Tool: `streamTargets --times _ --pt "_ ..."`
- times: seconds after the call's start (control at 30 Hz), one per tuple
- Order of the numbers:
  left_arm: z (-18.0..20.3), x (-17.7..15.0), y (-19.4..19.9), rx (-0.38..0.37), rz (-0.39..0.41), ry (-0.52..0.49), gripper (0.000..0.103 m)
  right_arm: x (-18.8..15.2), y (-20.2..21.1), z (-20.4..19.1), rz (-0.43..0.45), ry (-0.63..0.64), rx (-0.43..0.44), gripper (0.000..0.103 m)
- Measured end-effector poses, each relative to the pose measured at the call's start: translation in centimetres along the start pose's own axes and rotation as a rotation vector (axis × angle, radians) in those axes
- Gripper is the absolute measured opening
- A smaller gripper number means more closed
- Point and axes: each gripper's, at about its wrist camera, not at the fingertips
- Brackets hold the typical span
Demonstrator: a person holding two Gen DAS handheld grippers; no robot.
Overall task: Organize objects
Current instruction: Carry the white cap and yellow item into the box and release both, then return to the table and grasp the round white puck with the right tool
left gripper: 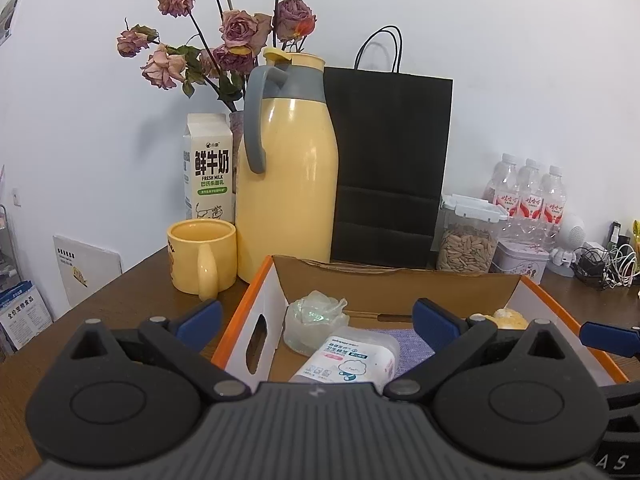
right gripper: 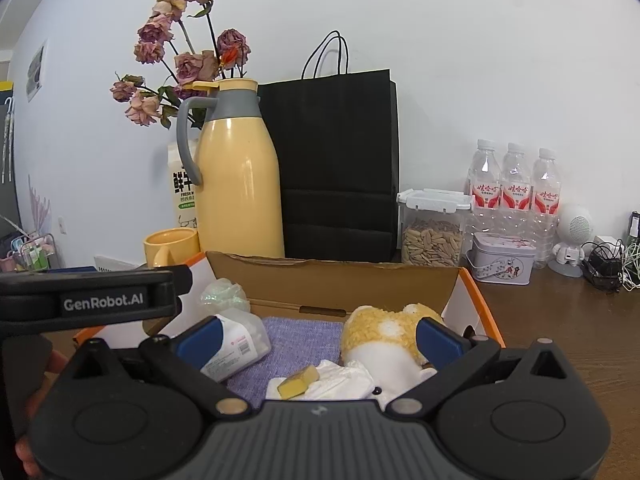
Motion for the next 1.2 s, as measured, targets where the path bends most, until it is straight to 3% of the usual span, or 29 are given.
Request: streamTargets --times 0.23,0.57,1.2 --pt "-0.6 0.4 3.5 -0.049 0.070 0.003 0.103 -0.3 2.3 -0.2 0.013 0.025 -0.013 0.103" --pt "-1.7 -0.9 8.5 -0.087 0.072 -0.039 0.103 -1.6 8.8 -1.5 0.081 0.108 -0.002 0.103" --pt "-3.9 -7.1 12.8 -0.094 -0.082 -0.090 0.103 -9.5 12.7 -2.7 -0.126 0.128 -0.026 0.103"
Point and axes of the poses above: each gripper's, at about its wrist camera, not at the fingertips, and y roughly against the way its jaws point, z to its right, x to its top, and after that the axes turned 7 degrees about -z, right-handed
